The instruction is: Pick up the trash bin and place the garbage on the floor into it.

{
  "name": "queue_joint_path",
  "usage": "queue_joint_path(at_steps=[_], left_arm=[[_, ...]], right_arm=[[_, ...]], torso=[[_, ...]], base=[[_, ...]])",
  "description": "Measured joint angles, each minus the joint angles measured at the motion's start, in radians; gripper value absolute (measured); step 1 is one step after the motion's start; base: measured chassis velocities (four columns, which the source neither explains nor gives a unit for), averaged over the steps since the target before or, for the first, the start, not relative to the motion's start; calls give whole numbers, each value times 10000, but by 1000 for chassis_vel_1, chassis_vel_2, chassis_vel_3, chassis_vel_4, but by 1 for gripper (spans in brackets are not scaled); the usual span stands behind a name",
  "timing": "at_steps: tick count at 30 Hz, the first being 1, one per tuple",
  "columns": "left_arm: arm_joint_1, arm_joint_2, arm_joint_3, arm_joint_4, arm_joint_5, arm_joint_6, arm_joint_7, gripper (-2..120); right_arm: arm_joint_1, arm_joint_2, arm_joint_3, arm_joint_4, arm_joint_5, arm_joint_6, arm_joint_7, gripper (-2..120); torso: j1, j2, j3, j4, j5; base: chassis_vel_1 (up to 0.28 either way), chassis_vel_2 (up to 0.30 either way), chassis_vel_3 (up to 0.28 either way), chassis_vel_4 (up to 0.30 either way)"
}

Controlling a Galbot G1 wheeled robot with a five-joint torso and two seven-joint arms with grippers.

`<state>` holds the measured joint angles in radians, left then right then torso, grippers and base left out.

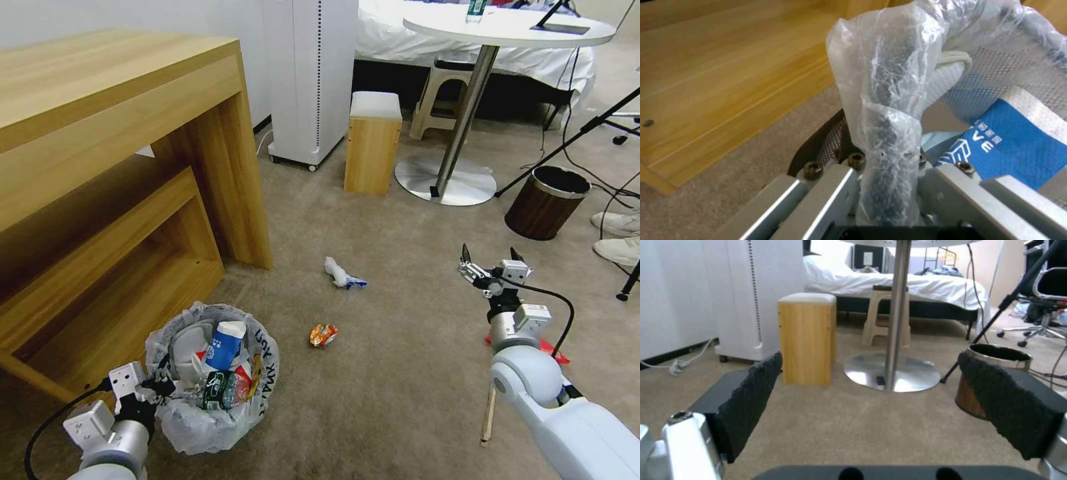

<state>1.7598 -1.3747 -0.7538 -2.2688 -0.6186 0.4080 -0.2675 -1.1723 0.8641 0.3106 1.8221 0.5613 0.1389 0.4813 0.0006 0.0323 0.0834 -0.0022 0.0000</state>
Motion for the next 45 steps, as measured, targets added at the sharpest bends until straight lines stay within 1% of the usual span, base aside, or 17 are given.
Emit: queue_joint_path(at_steps=[3,16,27,37,45], left_arm=[[-78,32,-113,77,-92,41,-143,1],[-320,217,-399,486,-464,285,-377,1],[-394,200,-402,546,-488,301,-389,1],[-403,179,-349,604,-486,284,-379,1],[-347,190,-387,539,-486,257,-374,1]], right_arm=[[38,5,-103,-5,-11,87,-71,100],[206,57,-387,-198,-32,253,-202,100],[473,61,-571,-290,113,233,-275,100],[922,151,-952,-471,290,72,-297,100],[935,178,-1024,-479,285,24,-290,100]], torso=[[0,0,-2,0,-1],[0,0,-2,-1,0],[0,0,-2,-1,-1],[0,0,-1,0,0],[0,0,-1,-1,0]], base=[[0,0,0,0],[0,0,0,0],[0,0,0,0],[0,0,0,0],[0,0,0,0]])
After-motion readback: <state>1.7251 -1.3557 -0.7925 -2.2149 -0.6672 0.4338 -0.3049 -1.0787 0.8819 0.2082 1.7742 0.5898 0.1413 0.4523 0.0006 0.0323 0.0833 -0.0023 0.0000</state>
